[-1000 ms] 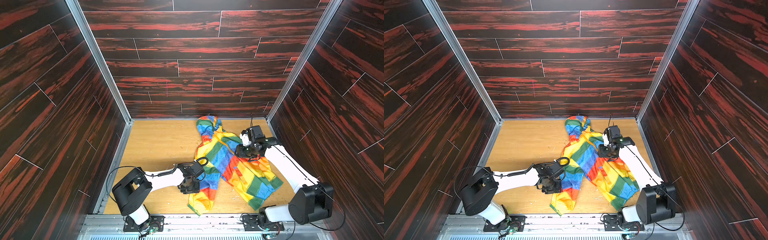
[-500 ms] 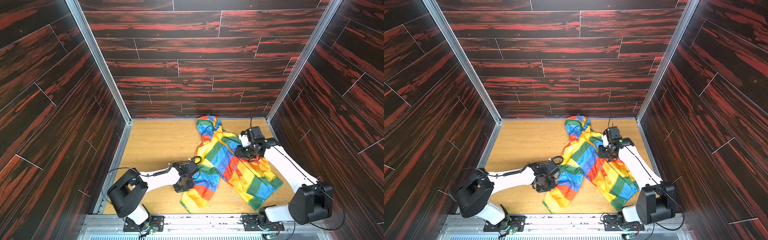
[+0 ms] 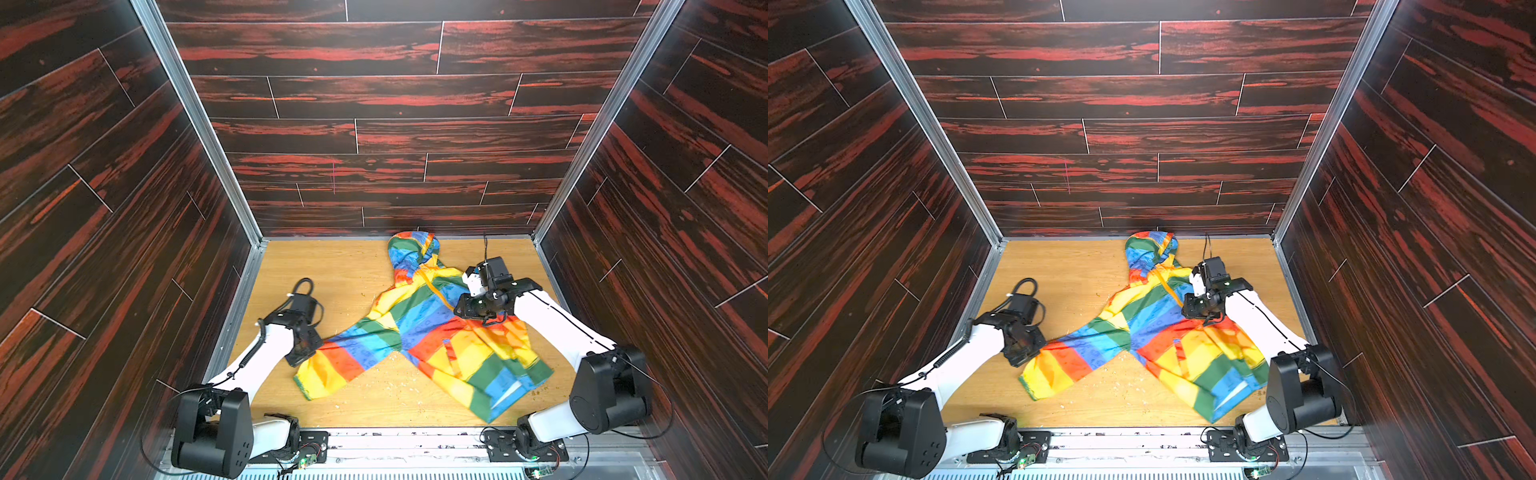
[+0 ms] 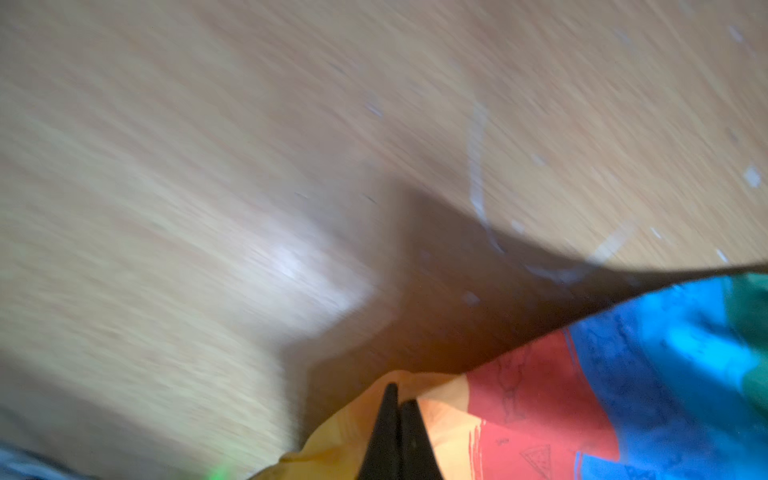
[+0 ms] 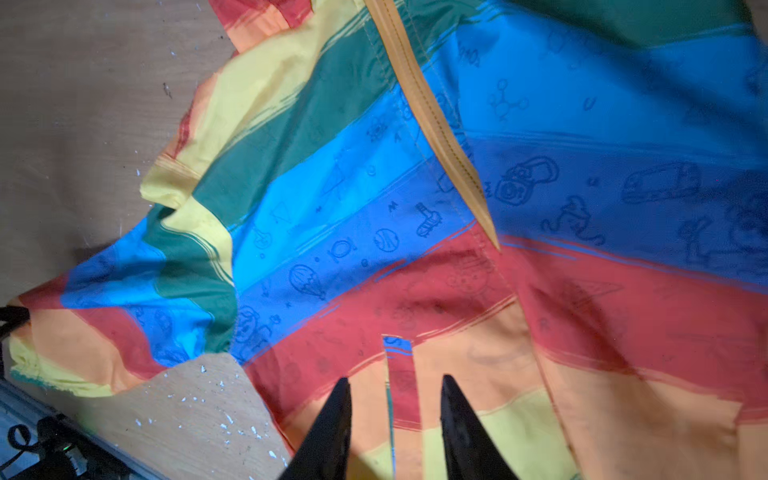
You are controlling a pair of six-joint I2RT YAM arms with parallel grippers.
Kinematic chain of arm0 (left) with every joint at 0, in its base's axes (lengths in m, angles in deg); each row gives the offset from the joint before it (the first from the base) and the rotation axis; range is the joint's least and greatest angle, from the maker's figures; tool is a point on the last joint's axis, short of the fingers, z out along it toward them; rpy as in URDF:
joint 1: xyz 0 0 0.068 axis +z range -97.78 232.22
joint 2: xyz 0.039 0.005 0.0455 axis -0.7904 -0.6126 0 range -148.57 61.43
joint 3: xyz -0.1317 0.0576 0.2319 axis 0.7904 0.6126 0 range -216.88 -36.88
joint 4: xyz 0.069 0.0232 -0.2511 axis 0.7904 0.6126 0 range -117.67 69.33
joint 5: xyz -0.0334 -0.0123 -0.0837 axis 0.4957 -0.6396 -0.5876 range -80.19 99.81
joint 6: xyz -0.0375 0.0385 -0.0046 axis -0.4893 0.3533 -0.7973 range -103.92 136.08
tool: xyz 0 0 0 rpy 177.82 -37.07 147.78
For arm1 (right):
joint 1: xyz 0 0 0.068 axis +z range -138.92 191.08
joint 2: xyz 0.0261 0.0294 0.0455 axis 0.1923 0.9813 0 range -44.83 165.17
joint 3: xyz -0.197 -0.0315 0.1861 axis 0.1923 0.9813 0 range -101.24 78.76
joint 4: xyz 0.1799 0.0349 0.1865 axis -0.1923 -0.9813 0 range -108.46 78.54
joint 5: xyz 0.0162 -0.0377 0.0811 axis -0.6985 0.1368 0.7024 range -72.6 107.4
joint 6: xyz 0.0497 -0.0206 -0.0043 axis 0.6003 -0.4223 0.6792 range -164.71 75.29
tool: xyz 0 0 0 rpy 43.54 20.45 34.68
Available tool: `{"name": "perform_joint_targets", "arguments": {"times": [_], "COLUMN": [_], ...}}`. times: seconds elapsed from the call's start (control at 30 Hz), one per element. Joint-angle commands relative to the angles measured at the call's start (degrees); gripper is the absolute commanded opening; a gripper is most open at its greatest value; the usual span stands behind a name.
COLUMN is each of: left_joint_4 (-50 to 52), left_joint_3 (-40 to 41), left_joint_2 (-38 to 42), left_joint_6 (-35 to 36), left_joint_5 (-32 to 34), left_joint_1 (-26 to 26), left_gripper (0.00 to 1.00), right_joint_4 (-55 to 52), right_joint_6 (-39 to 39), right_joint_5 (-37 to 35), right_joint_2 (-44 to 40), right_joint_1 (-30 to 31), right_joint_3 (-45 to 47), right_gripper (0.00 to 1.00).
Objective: Unzip the jacket
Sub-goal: Flatten out the jacket at the center of the board.
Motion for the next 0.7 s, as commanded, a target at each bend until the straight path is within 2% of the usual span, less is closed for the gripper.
{"name": "perform_joint_targets", "arguments": {"times": [0.0,0.13,0.17,0.23,0.27,0.33,0.43,0.53,0.67], "left_joint_4": [1.64,3.48,4.50,6.79,7.55,7.19,5.38,5.58,4.44], "left_joint_3": [-3.34,-10.78,-12.84,-17.56,-19.05,-19.64,-16.30,-11.10,-4.89], "left_joint_2": [-0.99,-4.23,-5.02,-6.05,-5.84,-3.40,1.57,6.93,12.30], "left_joint_6": [5.04,10.63,12.01,15.06,15.69,16.23,15.66,14.05,7.31], "left_joint_5": [-1.13,-1.31,-1.14,-0.58,-0.81,-3.23,-11.05,-15.57,-15.23], "left_joint_1": [7.91,16.91,18.10,19.02,19.02,19.02,18.70,13.82,-1.14], "left_gripper": [0.00,0.02,0.08,0.37,0.46,0.58,0.67,0.72,0.72], "right_joint_4": [1.19,-1.40,-2.02,-3.10,-3.36,-3.78,-3.68,-3.47,-2.31], "right_joint_6": [1.46,0.22,-0.12,-0.82,-1.00,-1.40,-1.15,-0.59,0.75], "right_joint_5": [0.57,-4.30,-5.33,-6.91,-7.13,-6.76,-6.37,-4.05,-1.64], "right_joint_2": [1.57,1.68,1.75,1.80,1.78,1.68,1.37,1.37,1.39], "right_joint_1": [0.57,0.57,0.50,0.35,0.24,0.05,-0.03,-0.01,0.07], "right_joint_3": [-0.90,-1.85,-1.93,-1.92,-1.71,-1.08,0.35,1.83,4.51], "right_gripper": [0.40,0.49,0.50,0.52,0.53,0.55,0.57,0.59,0.61]}}
